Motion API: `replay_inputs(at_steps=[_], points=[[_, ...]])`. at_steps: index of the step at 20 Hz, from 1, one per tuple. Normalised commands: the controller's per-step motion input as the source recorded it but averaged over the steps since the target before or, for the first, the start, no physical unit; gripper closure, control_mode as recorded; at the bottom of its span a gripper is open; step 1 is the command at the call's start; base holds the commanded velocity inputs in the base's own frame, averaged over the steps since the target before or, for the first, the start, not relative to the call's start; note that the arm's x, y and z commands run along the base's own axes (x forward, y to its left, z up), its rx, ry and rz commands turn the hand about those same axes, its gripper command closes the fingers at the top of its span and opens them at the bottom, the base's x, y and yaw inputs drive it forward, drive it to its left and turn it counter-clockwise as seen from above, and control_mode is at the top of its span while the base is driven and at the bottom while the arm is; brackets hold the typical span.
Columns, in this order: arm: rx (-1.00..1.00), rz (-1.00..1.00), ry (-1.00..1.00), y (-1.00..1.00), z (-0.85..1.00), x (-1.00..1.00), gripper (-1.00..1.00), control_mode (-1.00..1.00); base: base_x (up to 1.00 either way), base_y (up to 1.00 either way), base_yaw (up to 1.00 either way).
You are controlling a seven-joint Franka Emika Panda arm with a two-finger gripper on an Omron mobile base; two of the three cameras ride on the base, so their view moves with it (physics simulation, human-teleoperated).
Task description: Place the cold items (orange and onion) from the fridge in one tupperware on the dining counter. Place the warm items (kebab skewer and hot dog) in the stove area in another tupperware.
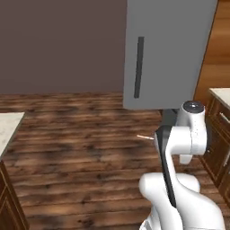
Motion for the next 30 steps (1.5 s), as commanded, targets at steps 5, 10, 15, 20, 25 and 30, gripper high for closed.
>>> replay_inputs(at_steps=[5,10,15,20,25,30], points=[[0.0,0.0,0.0,0.0,0.0,0.0,1.0,1.0,0.32,0.12,0.49],[0.0,0.0,0.0,0.0,0.0,0.0,1.0,1.0,0.52,0.01,0.48],[0.0,0.0,0.0,0.0,0.0,0.0,1.0,1.0,0.92,0.0,0.42],[0.0,0.0,0.0,0.0,0.0,0.0,1.0,1.0,0.96,-0.12,0.34],[0.0,0.0,0.0,0.0,0.0,0.0,1.0,1.0,0.87,-0.26,0.27],[0.0,0.0,0.0,0.0,0.0,0.0,1.0,1.0,0.86,-0.18,0.22]])
